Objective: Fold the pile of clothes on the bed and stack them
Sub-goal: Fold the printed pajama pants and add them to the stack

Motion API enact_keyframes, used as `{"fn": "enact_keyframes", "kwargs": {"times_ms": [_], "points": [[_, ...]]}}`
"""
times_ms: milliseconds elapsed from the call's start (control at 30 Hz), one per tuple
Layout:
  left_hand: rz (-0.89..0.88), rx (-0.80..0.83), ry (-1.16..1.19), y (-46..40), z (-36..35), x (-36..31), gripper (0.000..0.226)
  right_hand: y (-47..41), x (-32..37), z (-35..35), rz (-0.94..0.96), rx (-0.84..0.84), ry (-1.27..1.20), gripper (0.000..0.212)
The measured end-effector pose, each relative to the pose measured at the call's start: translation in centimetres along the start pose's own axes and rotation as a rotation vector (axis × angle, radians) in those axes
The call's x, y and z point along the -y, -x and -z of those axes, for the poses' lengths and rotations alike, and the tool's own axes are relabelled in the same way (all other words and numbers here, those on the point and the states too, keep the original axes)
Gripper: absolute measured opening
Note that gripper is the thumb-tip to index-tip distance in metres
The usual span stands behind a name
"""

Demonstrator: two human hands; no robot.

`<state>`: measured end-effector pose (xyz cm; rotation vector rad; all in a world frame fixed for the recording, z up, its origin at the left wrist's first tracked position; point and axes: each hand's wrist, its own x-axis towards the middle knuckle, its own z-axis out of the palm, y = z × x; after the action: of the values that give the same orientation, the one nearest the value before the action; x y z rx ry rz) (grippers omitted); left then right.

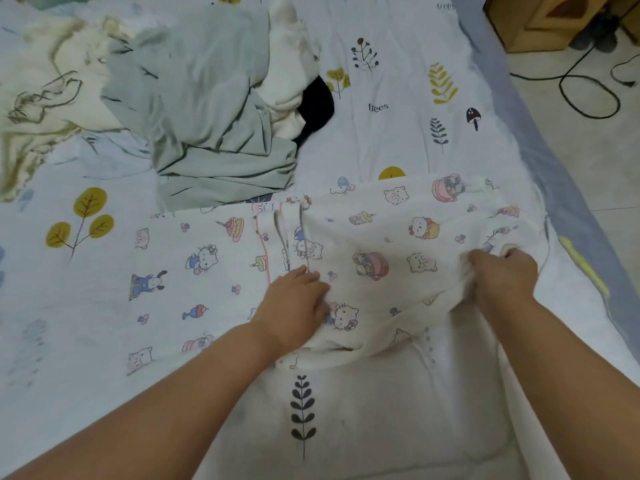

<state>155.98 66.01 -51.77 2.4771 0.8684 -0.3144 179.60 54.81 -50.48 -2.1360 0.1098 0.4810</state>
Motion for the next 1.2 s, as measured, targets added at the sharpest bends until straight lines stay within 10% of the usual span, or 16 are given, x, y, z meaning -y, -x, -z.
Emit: {"fn": "enact_keyframes", "kwargs": {"times_ms": [100, 300, 567, 767, 900, 1033, 1200], "points": [[0.076, -0.024, 0.268, 1.1, 1.8, 0.9, 0.04, 3.5, 1.8, -0.8, 0.263, 0.068, 0.011, 0.037], [0.169, -0.187, 0.497, 3.2, 6.2, 2.7, 0.035, 12.5, 4.8, -4.0, 0.639, 0.2, 0.031, 0.021], [0.146, -0.114, 1.74, 5.6, 14.4, 7.6, 0.067, 24.7, 4.8, -10.4, 1.164, 0.437, 0.209, 0.021], [0.575, -0.275, 0.908, 6.4, 12.8, 13.5, 0.013, 26.1, 2.6, -13.1, 1.203, 0.901, 0.467, 0.016], [0.8, -0.481, 1.009, 6.5, 9.6, 16.6, 0.041, 23.9, 1.3, -13.4, 1.026, 0.655, 0.672, 0.04], [0.952, -0.343, 0.912, 6.4, 6.6, 17.1, 0.091, 20.1, -0.6, -13.7, 0.78, 0.459, 1.022, 0.059], [0.837, -0.325, 0.646, 6.2, 5.6, 18.4, 0.025, 18.3, -3.3, -13.2, 0.711, 0.57, 1.208, 0.067]]}}
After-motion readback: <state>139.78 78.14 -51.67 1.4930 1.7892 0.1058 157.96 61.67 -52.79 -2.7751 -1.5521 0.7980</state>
